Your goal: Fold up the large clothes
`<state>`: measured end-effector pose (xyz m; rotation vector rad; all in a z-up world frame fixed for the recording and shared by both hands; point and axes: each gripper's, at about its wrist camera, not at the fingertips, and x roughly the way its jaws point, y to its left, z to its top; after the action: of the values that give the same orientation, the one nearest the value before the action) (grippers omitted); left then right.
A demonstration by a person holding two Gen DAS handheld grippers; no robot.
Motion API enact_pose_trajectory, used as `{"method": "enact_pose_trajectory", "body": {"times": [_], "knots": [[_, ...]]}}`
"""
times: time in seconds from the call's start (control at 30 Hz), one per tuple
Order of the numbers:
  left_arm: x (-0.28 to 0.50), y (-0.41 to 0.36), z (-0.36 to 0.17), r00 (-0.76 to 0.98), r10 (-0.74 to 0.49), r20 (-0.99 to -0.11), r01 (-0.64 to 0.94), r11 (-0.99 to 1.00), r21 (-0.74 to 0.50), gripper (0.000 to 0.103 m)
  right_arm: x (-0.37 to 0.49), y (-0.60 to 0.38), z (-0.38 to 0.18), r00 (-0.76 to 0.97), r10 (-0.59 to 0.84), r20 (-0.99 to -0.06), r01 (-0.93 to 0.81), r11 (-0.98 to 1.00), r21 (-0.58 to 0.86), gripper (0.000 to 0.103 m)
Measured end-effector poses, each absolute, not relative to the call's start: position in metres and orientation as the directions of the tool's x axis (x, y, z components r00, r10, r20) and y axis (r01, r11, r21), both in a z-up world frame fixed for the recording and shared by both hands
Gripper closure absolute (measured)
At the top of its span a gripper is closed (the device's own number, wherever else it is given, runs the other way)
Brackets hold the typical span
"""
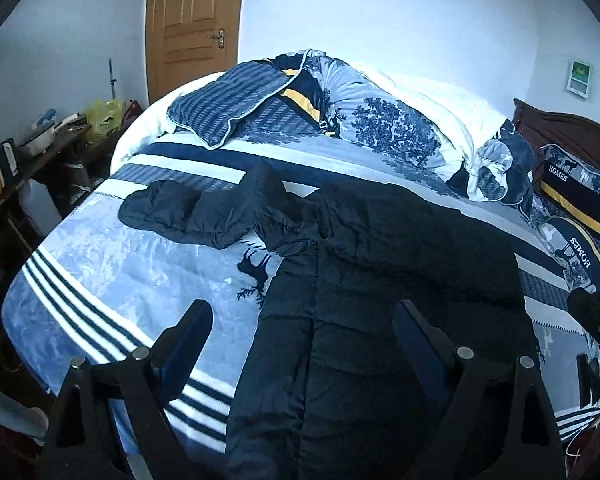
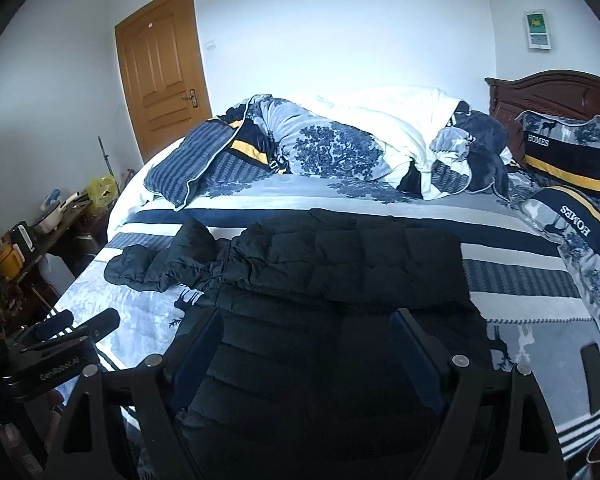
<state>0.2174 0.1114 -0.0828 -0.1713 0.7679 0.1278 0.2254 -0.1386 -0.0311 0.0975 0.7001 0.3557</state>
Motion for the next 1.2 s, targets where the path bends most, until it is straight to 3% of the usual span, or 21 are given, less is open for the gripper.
{"method": "enact_pose_trajectory", "body": {"times": [0.2,0.6,0.9,1.07,1.13,1.2], "knots": [[0.245,0.129,-0.091,0.715,0.073,-0.695,-0.182,0.980,-0.085,0.011,0.246,-0.111,-0.039,0.693,0.353,-0.629,-0.311,0.933,0.181,0.016],[0.314,0.195,-0.125,0.696,0.023,-0.718,-0.220,0.958,-0.182,0.011,0.292,-0.048,-0.054,0.668,0.347,-0.658,-0.358,0.925,0.125,0.016],[0.399,0.228,-0.141,0.735,0.000,-0.678,-0.159,0.972,-0.173,0.011,0.339,0.003,-0.070,0.646,0.342,-0.682,-0.405,0.911,0.074,0.016],[0.397,0.287,-0.197,0.714,-0.027,-0.700,-0.268,0.913,-0.308,0.011,0.370,0.038,-0.081,0.584,0.400,-0.706,-0.480,0.872,0.097,0.016],[0.405,0.313,-0.222,0.596,0.035,-0.802,-0.387,0.888,-0.249,0.011,0.380,0.056,-0.089,0.560,0.419,-0.715,-0.513,0.853,0.099,0.016],[0.403,0.336,-0.230,0.575,0.115,-0.810,-0.466,0.860,-0.208,0.011,0.392,0.077,-0.099,0.519,0.457,-0.722,-0.549,0.826,0.128,0.016]]}}
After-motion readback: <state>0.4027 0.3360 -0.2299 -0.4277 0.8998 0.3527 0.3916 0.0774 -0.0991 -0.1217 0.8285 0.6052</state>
